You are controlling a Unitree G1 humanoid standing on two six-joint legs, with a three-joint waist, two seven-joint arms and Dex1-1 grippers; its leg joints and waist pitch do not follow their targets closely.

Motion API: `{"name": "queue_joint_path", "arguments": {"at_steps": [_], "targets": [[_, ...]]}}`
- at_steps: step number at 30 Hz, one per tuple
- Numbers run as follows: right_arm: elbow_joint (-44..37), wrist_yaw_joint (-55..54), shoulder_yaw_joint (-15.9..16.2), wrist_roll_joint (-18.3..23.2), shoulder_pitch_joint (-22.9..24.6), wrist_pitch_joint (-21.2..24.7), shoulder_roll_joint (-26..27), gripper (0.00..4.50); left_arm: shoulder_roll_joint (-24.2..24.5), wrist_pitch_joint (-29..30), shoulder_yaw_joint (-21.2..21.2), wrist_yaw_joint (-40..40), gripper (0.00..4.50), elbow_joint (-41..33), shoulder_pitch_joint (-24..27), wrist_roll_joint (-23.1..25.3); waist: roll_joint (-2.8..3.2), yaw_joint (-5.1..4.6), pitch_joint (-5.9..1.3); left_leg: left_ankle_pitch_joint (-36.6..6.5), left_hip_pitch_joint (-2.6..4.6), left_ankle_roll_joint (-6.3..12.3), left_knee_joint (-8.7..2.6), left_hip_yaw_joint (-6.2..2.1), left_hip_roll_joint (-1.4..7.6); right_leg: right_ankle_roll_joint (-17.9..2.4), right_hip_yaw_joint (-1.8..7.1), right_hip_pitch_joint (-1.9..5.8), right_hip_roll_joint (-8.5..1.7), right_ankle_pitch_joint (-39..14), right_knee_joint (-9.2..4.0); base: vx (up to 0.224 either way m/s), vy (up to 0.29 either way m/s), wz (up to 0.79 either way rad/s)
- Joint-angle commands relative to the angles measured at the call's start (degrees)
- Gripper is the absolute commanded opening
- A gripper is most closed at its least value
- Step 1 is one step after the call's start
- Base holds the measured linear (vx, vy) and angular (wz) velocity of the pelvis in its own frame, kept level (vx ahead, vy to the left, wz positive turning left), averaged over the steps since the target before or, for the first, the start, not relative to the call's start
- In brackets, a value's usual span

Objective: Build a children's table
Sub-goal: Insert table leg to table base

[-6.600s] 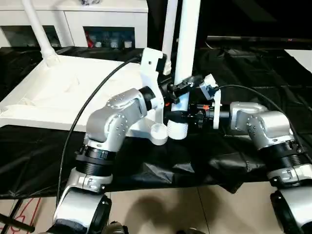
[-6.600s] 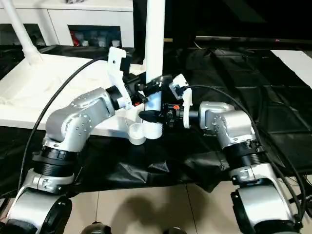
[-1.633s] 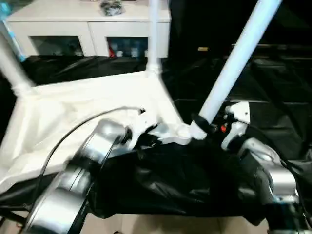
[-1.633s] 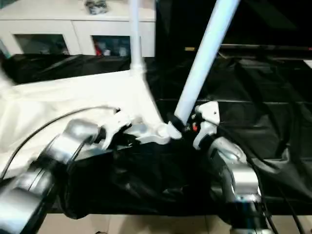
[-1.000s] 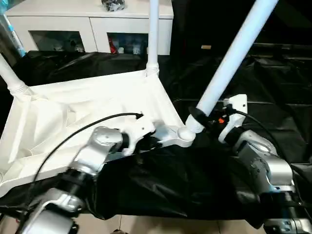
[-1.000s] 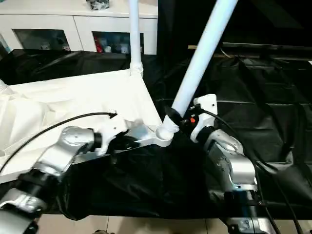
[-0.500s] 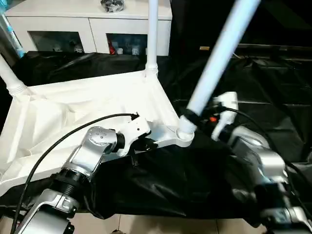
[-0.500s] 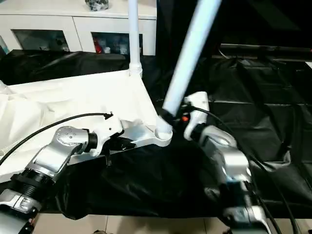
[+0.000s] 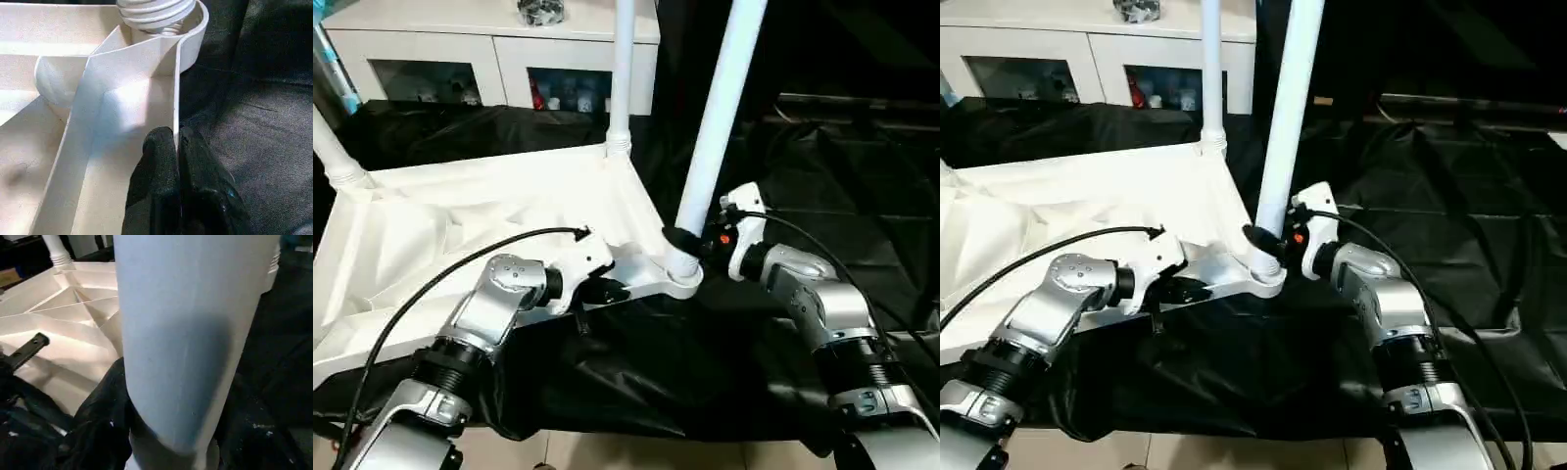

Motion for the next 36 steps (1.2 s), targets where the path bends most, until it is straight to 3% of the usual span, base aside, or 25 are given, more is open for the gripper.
{"name": "queue_joint_path", "arguments": {"at_steps": [1,3,12,19,23,24,26,27,29,33,36], "targets": [[-0.36,0.59,0.54,-0.06,0.99,1.85,-0.98,1.88,-0.72,0.75,0.24,0.25,0.00,2.52,1.93,-1.62,-0.92,0.49,-3.19,-4.16,1.15,5.16,-3.74,-0.66,2.63,-16.80,1.01,2.09,-2.31,3.27,-3.35,0.000,0.000,0.00],[-0.86,1.09,0.73,-0.02,1.45,1.88,-1.30,1.88,-0.56,0.74,0.19,0.03,0.00,2.51,1.83,-1.68,-1.25,0.55,-3.21,-4.07,1.09,5.09,-3.71,-0.61,2.61,-16.64,1.04,2.14,-2.35,3.11,-3.36,0.000,0.000,0.00],[-0.99,0.94,0.01,-0.17,2.98,0.64,-0.69,1.88,0.34,-0.63,-1.40,-0.57,0.00,2.52,1.90,-0.14,-0.84,0.73,-3.17,-4.59,1.25,4.55,-3.79,-0.57,2.69,-16.53,1.13,1.89,-2.31,2.74,-3.44,0.000,0.000,0.00],[1.23,0.01,-3.70,2.51,4.32,-3.21,1.63,1.88,0.14,-0.85,-1.38,0.04,0.00,2.48,1.50,-0.01,-0.64,0.76,-3.18,-5.77,1.30,3.93,-3.88,-0.57,2.77,-16.87,1.17,1.85,-2.35,2.86,-3.48,0.000,0.000,0.00],[1.93,0.40,-7.32,5.78,7.91,-4.97,3.37,1.88,-0.10,-1.12,-1.14,0.83,0.00,2.77,1.00,0.00,-0.50,1.04,-3.17,-6.07,1.42,4.14,-3.95,-0.54,2.85,-17.05,1.18,1.80,-2.42,3.49,-3.52,0.000,0.000,0.00],[2.49,0.44,-8.09,6.12,9.18,-5.94,4.10,1.88,-0.19,-1.17,-1.03,1.00,0.00,2.89,0.89,0.01,-0.23,1.06,-3.20,-6.31,1.46,4.01,-3.97,-0.54,2.84,-17.13,1.16,1.76,-2.38,3.47,-3.53,0.000,0.000,0.00],[2.71,0.68,-8.07,5.91,10.18,-6.66,4.50,1.88,-0.28,-1.31,-0.96,1.16,0.00,3.08,0.81,0.02,-0.28,1.05,-3.17,-6.52,1.39,3.77,-4.03,-0.59,2.84,-17.14,1.11,1.80,-2.30,3.38,-3.55,0.000,0.000,0.00],[2.81,0.79,-7.82,5.57,11.04,-7.45,4.82,1.88,-0.36,-1.46,-0.90,1.38,0.00,3.32,0.72,0.08,0.13,1.08,-3.12,-6.77,1.45,3.62,-4.07,-0.60,2.83,-17.08,1.11,1.72,-2.30,3.09,-3.59,0.000,0.000,0.00],[3.29,0.50,-7.83,5.25,12.59,-8.90,5.57,1.88,-0.57,-1.78,-0.81,1.91,0.00,3.76,0.57,0.22,-0.17,1.05,-3.10,-7.57,1.42,3.40,-4.14,-0.57,2.80,-16.77,1.14,1.79,-2.36,1.99,-3.78,0.000,0.000,0.00],[4.09,-1.26,-8.24,4.17,15.19,-13.33,6.82,1.88,-0.83,-2.06,-0.76,2.49,0.00,4.19,0.34,0.35,0.28,0.97,-2.95,-9.83,1.43,2.44,-4.42,-0.70,2.84,-16.07,1.19,1.60,-2.44,-1.06,-4.18,0.000,0.000,0.00],[2.70,-2.20,-6.43,1.70,15.92,-15.46,6.19,1.88,-0.64,-2.29,-0.92,2.46,0.00,4.33,0.16,0.50,0.36,0.90,-2.95,-10.81,1.40,1.73,-4.64,-0.80,2.83,-15.21,1.11,1.57,-2.29,-2.52,-4.35,0.000,0.000,0.00]]}}
